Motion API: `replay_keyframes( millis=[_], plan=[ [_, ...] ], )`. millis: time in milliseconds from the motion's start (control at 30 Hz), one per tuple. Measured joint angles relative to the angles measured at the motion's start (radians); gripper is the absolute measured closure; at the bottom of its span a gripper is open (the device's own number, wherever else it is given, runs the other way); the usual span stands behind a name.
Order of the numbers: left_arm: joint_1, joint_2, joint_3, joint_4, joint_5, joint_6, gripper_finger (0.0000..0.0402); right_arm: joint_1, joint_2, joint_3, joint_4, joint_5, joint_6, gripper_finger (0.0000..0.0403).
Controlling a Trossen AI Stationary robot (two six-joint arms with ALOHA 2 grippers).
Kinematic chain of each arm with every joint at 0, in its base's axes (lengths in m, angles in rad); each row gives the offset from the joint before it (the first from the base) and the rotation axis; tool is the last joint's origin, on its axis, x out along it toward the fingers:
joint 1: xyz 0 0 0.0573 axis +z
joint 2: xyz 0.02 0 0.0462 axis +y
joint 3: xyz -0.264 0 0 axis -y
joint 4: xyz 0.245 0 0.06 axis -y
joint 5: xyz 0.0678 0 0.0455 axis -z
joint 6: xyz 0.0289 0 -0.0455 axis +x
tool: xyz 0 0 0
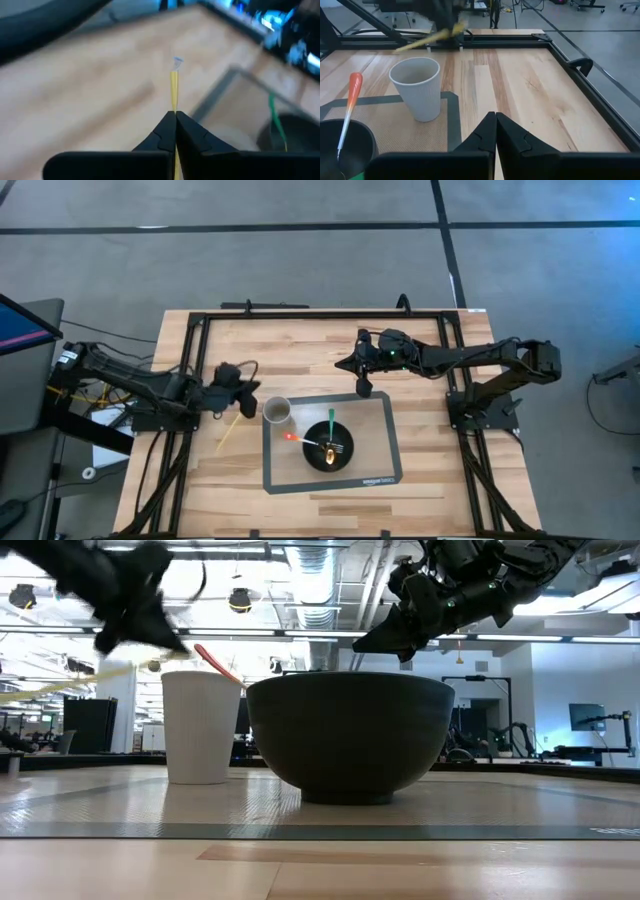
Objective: Pick & Place Utensil
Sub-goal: Put the orange straw into the white cup on the transparent mat
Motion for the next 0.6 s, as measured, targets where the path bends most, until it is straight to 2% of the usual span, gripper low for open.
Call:
replay_keyframes(
  millis=[133,233,300,433,500,600],
  plan=[
    [0.0,0.0,0.113,0.068,-0.159,0.219,0.0397,0.0,0.0,0.0,0.0,0.0,0.0,0.0402],
    [0.0,-0.001,0.142,0.289,-0.194,0.486,0.0397,0.0,0.0,0.0,0.0,0.0,0.0,0.0402],
    [0.0,0.004,0.134,0.493,-0.147,0.676,0.0397,0.0,0.0,0.0,0.0,0.0,0.0,0.0402],
    [0.0,0.046,0.092,0.808,0.066,0.954,0.0397,0.0,0.0,0.0,0.001,0.0,0.0,0.0402],
    [0.0,0.078,0.075,0.902,0.161,1.032,0.0397,0.0,0.0,0.0,0.001,0.0,0.0,0.0402],
    [0.0,0.136,0.054,1.012,0.218,1.074,0.0397,0.0,0.0,0.0,0.001,0.0,0.0,0.0402]
  ],
)
